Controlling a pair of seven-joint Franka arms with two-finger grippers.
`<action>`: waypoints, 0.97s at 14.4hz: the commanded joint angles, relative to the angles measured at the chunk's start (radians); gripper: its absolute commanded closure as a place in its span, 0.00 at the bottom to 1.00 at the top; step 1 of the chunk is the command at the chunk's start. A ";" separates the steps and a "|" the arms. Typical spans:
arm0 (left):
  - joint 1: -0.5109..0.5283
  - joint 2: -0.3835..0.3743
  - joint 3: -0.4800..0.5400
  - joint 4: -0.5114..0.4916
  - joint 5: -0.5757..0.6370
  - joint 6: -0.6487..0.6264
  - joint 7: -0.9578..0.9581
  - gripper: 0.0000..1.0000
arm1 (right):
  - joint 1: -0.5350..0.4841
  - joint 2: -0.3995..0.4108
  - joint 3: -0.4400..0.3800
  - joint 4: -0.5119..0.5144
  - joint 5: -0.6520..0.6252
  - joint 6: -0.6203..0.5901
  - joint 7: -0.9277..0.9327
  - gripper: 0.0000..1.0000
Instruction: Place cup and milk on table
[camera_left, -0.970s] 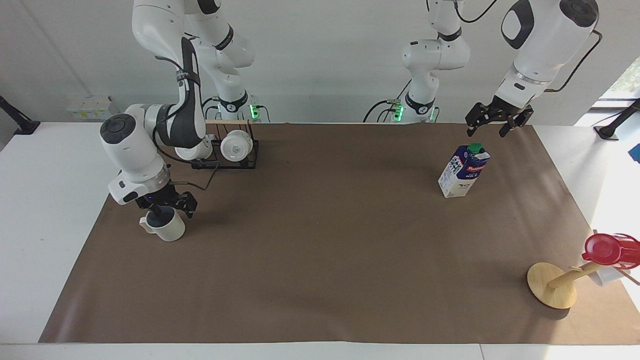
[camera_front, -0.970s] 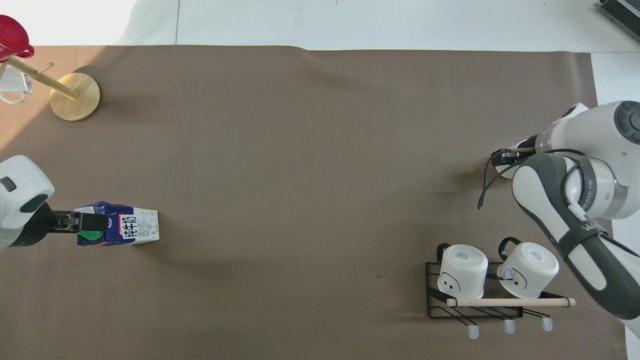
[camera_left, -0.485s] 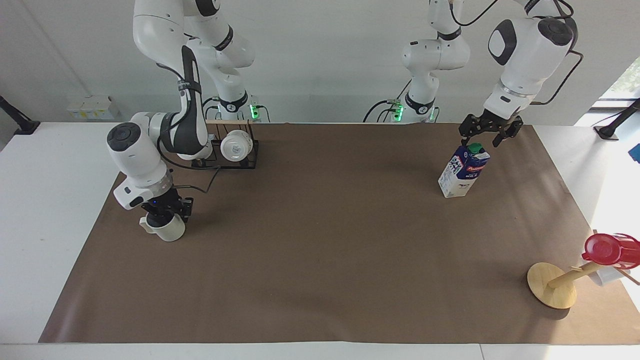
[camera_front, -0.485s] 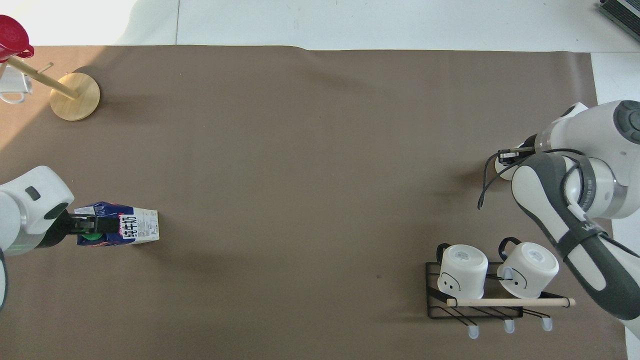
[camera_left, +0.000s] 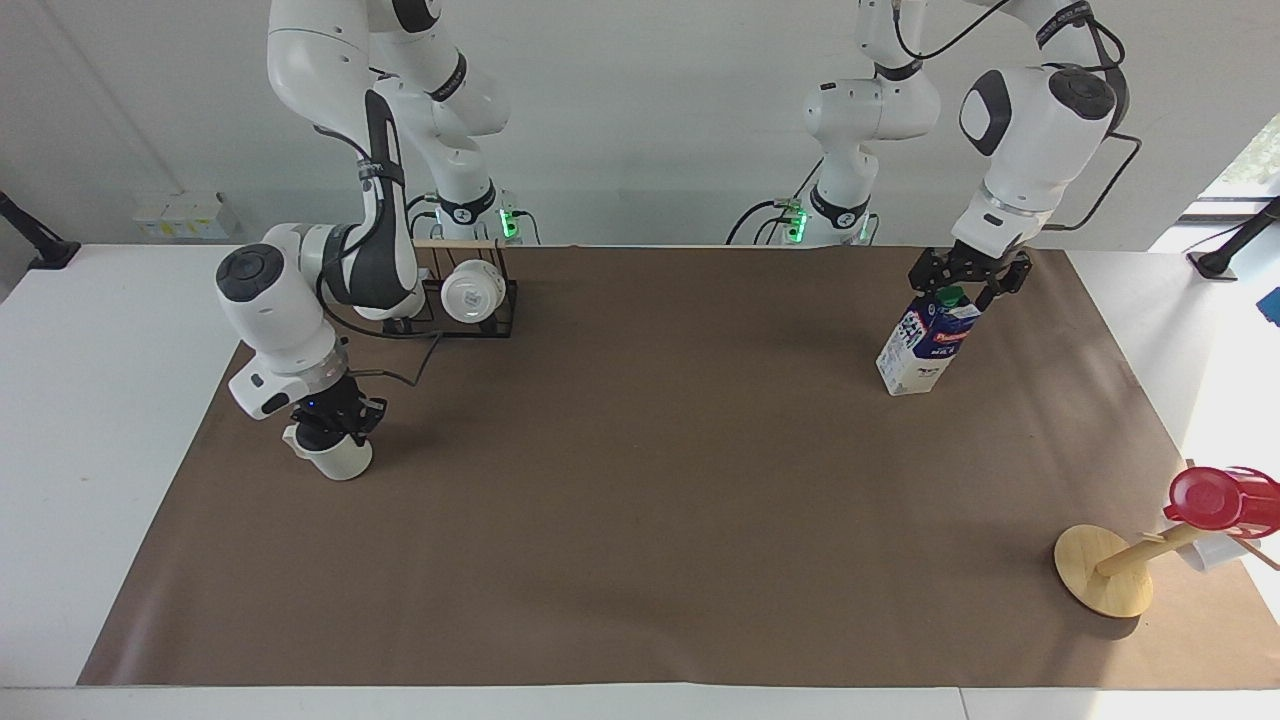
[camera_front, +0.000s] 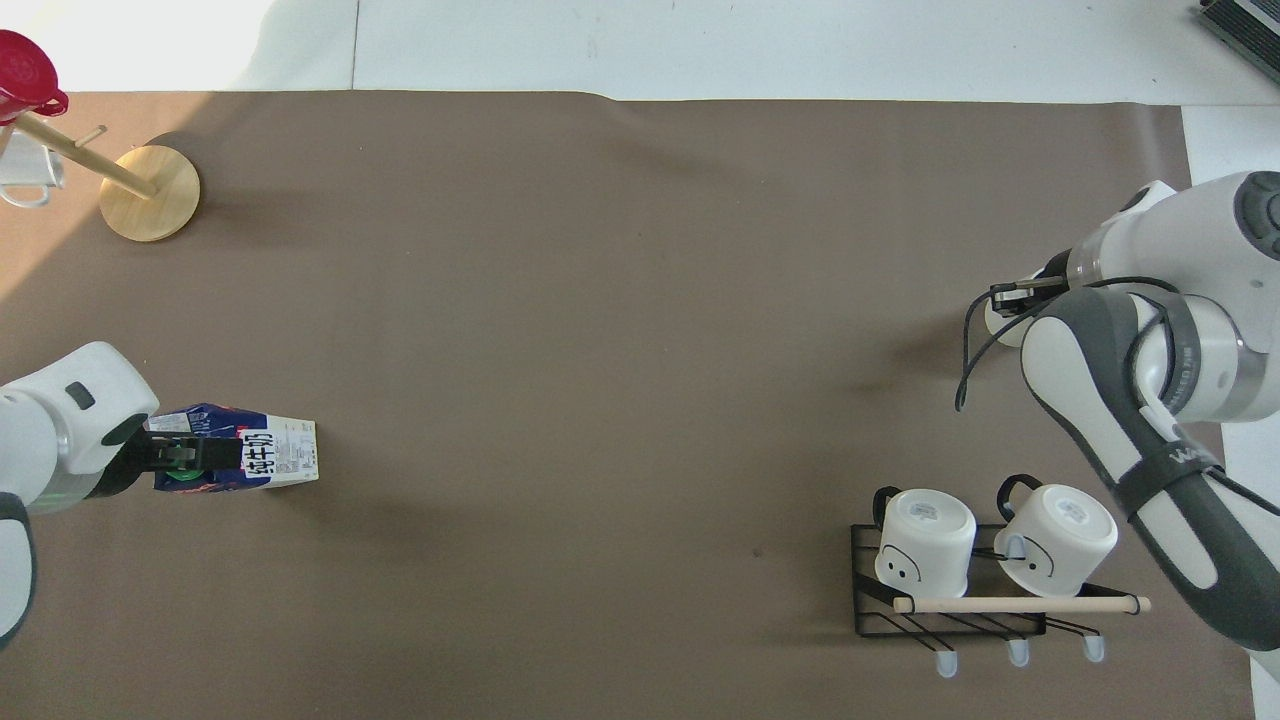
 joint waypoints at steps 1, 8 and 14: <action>0.019 -0.025 -0.007 -0.029 0.018 0.025 0.020 0.00 | 0.077 -0.005 0.006 0.025 -0.010 -0.026 0.099 1.00; 0.018 -0.010 -0.008 -0.034 0.018 0.039 0.018 0.16 | 0.273 -0.010 0.006 0.079 -0.015 -0.112 0.368 1.00; 0.016 -0.010 -0.008 -0.034 0.018 0.037 0.017 0.44 | 0.367 -0.007 0.006 0.117 -0.018 -0.140 0.465 1.00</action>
